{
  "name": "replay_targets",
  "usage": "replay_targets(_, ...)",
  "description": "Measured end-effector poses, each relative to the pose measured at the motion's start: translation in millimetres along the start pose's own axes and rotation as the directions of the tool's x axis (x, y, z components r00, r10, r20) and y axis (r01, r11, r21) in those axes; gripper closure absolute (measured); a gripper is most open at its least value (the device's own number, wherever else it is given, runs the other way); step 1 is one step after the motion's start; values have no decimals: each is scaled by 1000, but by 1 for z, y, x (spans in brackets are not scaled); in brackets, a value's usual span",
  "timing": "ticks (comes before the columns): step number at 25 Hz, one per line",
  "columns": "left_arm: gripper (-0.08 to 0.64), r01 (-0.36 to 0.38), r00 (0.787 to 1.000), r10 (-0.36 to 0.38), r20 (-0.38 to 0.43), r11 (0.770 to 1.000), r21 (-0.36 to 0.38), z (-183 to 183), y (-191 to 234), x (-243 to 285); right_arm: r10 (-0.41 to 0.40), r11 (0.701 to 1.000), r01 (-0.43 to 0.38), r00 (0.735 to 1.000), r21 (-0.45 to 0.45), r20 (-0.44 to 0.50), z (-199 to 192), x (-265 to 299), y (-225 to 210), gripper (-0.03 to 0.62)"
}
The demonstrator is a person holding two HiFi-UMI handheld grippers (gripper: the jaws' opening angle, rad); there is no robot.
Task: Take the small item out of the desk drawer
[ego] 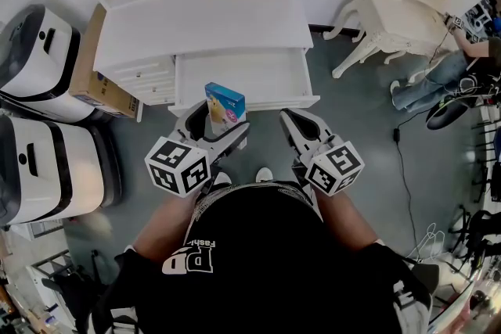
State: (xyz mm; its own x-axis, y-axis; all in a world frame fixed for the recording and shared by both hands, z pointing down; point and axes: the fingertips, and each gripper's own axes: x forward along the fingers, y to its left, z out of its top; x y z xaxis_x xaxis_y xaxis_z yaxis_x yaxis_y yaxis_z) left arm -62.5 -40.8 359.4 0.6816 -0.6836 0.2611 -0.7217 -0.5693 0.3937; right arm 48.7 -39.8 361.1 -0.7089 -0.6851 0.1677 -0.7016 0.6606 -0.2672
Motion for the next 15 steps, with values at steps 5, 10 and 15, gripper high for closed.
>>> replay_targets(5,135,-2,1000,2,1,1000,3,1,0,-1,1,1000,-1,1000,-2,1,1,0,1,586)
replay_targets(10,135,-3,1000,3,1,1000,2,1,-1,1,3,1000,-3,1000,-5,0,1,-1,-1,586)
replay_targets(15,135,-4,1000,4,2,1000,2,2,-3,0,7,1000,-7,1000,-6,-2,1,-2,0,586)
